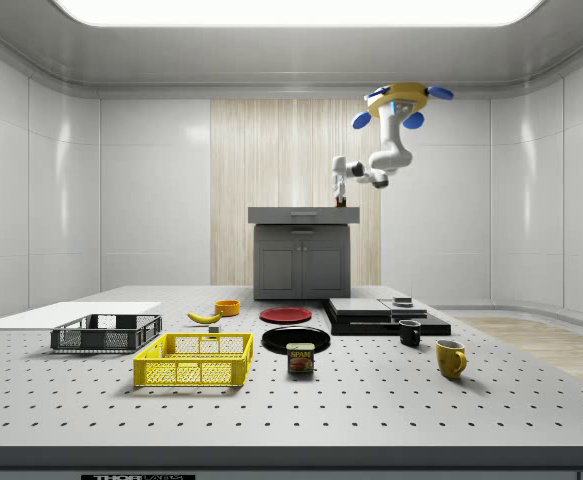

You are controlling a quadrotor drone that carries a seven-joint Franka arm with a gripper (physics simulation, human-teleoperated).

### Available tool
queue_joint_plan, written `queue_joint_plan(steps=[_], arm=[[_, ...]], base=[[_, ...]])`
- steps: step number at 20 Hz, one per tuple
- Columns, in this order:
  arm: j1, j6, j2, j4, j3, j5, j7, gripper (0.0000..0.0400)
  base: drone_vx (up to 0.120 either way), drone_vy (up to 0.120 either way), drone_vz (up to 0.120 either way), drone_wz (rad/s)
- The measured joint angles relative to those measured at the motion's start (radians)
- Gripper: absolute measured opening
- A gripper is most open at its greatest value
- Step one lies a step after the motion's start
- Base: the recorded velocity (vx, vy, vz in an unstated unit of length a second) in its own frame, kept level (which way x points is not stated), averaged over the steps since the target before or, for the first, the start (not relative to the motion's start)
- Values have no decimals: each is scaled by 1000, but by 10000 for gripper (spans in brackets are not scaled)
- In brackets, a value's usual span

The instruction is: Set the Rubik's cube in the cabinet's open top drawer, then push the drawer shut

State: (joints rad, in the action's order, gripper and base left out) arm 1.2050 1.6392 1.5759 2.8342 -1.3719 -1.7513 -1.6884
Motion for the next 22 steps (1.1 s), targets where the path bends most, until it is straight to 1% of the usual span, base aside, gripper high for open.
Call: queue_joint_plan(steps=[11, 13, 16, 18, 22], arm=[[1, 4, 5, 0, 0, 2, -1, 321], [1, 5, 5, 0, -1, 2, -1, 321], [1, 6, 6, 0, -1, 3, -1, 321], [1, 7, 7, 0, -1, 3, -1, 321], [2, 8, 8, 0, -1, 3, -1, 321]], base=[[0, -120, 0, 0], [0, -120, 100, 0], [0, -120, 27, 0], [0, -120, 120, 0], [0, -120, 0, 0]])
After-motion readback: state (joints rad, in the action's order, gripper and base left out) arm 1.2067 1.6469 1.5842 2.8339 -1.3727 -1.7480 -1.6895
